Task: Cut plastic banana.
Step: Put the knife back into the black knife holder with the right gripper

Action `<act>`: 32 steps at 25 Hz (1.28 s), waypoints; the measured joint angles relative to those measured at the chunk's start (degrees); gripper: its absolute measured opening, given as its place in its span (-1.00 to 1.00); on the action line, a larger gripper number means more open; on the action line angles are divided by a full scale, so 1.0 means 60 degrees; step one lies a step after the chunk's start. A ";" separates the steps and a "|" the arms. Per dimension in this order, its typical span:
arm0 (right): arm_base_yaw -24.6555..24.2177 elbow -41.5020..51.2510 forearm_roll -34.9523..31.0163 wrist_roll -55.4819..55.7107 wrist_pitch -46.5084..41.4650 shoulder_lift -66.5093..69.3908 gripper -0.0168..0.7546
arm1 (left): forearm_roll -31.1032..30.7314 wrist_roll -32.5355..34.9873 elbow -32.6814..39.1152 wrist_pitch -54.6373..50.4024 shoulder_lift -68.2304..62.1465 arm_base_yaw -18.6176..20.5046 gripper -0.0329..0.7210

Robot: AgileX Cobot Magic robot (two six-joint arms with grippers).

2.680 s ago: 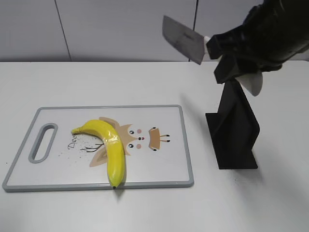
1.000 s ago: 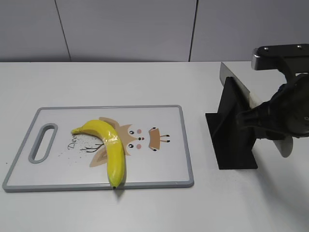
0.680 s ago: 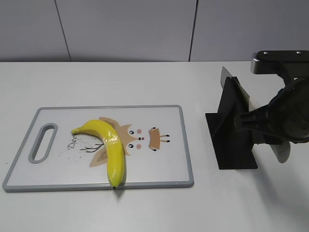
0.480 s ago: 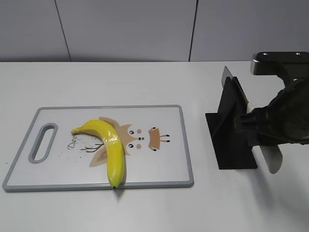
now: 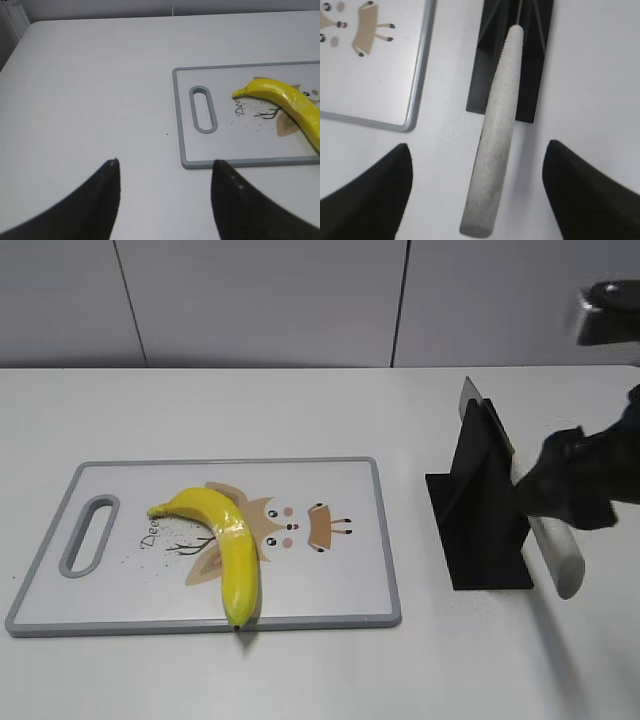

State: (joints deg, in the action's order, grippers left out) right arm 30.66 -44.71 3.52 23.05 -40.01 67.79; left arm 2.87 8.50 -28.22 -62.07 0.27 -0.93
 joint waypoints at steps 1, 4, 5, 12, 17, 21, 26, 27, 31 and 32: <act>0.0000 0.0043 -0.0050 -0.0512 -0.0081 -0.0441 0.70 | 0.0000 0.0000 0.0000 0.0000 0.0000 0.0000 0.58; 0.0000 0.0486 -0.0132 -0.1697 -0.0167 -0.1907 0.69 | 0.0000 0.0000 0.0000 0.0000 0.0000 0.0000 0.57; 0.0000 0.0735 -0.0167 -0.2013 -0.0186 -0.2458 0.68 | 0.0000 0.0000 0.0000 0.0000 0.0000 0.0000 0.57; 0.0000 0.2126 -0.0338 -0.2989 -0.1681 -0.6152 0.64 | 0.0000 0.0000 0.0000 0.0000 0.0000 0.0000 0.56; 0.0000 0.2440 -0.0485 -0.3234 -0.2756 -0.8379 0.60 | -0.0004 0.0000 0.0000 0.0000 0.0000 0.0000 0.53; 0.0000 0.2684 -0.0587 -0.3301 -0.3263 -0.9579 0.58 | -0.0004 0.0000 0.0000 0.0000 0.0000 0.0000 0.53; 0.0000 0.2681 -0.0485 -0.3313 -0.3330 -1.0380 0.56 | -0.0004 0.0000 0.0000 0.0000 0.0000 0.0000 0.53; 0.0000 0.2681 -0.0485 -0.3313 -0.3340 -1.0519 0.55 | -0.0004 0.0000 0.0000 0.0000 0.0000 0.0000 0.53; -0.0013 0.2688 -0.0485 -0.3317 -0.3363 -1.1192 0.49 | -0.0004 0.0000 0.0000 0.0000 0.0000 0.0000 0.50; -0.0060 0.2688 -0.0507 -0.3317 -0.3370 -1.1291 0.47 | -0.0011 0.0000 0.0000 0.0000 0.0000 0.0000 0.50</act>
State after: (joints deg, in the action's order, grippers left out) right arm 30.30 -28.58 0.48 3.15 -60.23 0.04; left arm 2.80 8.50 -28.22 -62.07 0.27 -0.93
